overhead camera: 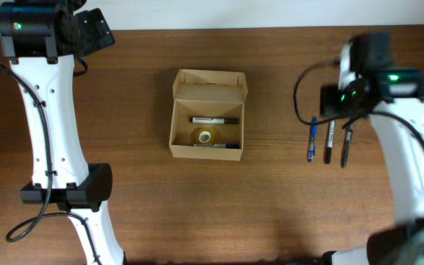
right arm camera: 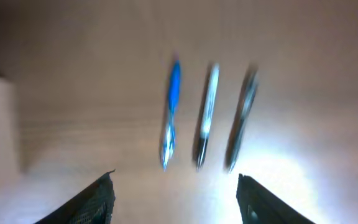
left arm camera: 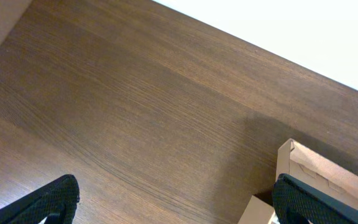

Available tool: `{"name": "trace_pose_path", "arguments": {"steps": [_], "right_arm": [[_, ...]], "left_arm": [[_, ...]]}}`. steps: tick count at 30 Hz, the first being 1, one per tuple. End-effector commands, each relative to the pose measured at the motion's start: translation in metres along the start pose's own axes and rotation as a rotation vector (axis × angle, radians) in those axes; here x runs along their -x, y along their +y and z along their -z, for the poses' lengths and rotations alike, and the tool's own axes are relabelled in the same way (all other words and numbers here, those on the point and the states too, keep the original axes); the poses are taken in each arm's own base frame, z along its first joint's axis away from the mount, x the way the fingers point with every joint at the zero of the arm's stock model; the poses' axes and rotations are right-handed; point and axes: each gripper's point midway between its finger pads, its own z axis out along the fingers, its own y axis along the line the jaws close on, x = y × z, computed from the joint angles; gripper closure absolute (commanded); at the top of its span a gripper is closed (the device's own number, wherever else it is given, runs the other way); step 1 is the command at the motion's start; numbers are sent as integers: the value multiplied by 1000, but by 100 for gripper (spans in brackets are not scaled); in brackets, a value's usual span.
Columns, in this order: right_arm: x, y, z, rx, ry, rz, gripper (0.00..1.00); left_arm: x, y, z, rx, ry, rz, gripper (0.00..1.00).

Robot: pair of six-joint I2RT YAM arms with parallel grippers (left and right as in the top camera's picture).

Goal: Pack container
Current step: 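Move the right gripper to the blue pen and grasp it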

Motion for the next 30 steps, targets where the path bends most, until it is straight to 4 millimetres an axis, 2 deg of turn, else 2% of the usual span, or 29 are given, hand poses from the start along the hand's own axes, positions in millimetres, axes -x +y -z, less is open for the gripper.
{"name": "trace_pose_path", "arguments": {"steps": [1,3,5,17,24,27,28,29,30], "right_arm": [[-45,-2,-53,27,172,-162,36],[-60,-1,-79,21,224,-160,36],[-64,0,-96,19,239,-159,36],[-71,14,-161,54,329,-219,40],[-71,16,-177,56,336,-231,51],[-69,14,-181,46,323,-232,51],[-68,13,-182,38,316,-231,56],[-66,12,-182,33,310,-230,77],[-66,12,-182,33,307,-230,87]], "left_arm": [[0,2,-3,6,8,-7,0],[0,2,-3,6,8,-7,0],[0,2,-3,6,8,-7,0],[0,2,-3,6,8,-7,0],[0,2,-3,6,8,-7,0],[0,2,-3,6,8,-7,0],[0,2,-3,6,8,-7,0],[0,2,-3,6,8,-7,0],[0,2,-3,6,8,-7,0]]}}
